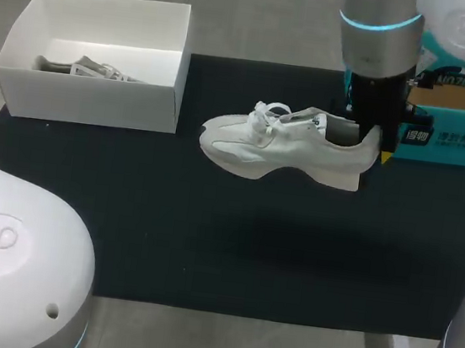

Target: Take the shoe out of the shoebox, open the shoe tongue, remove and reinsert the insole, then place the shoe into the shoebox

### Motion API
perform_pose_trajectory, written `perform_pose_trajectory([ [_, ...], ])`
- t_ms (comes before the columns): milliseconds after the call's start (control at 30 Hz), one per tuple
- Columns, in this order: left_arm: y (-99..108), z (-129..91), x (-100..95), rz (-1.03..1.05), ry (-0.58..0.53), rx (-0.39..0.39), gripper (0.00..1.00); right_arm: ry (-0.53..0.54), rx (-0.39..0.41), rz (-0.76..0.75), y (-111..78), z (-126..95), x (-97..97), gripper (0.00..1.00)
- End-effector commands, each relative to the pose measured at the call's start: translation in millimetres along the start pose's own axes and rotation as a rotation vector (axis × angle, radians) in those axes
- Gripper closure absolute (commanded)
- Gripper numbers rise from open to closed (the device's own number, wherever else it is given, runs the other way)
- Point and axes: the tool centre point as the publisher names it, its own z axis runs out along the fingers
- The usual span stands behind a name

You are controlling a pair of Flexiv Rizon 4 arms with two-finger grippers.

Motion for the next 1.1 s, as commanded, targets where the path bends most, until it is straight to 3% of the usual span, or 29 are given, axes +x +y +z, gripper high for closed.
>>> perform_pose_trajectory([
  [33,0,0,0.9,0.001,-0.001,-0.001,0.0,-0.034,0.0,0.004,-1.1,22,12.0,1.0],
  [533,0,0,0.9,0.001,-0.001,-0.001,0.0,-0.053,-0.011,0.025,-7.6,80,21.0,1.0],
  [900,0,0,0.9,0.001,-0.001,-0.001,0.0,-0.089,0.009,-0.018,-7.1,123,44.2,1.0],
  [1100,0,0,0.9,0.001,-0.001,-0.001,0.0,-0.103,0.024,-0.027,-13.5,134,53.0,1.0],
])
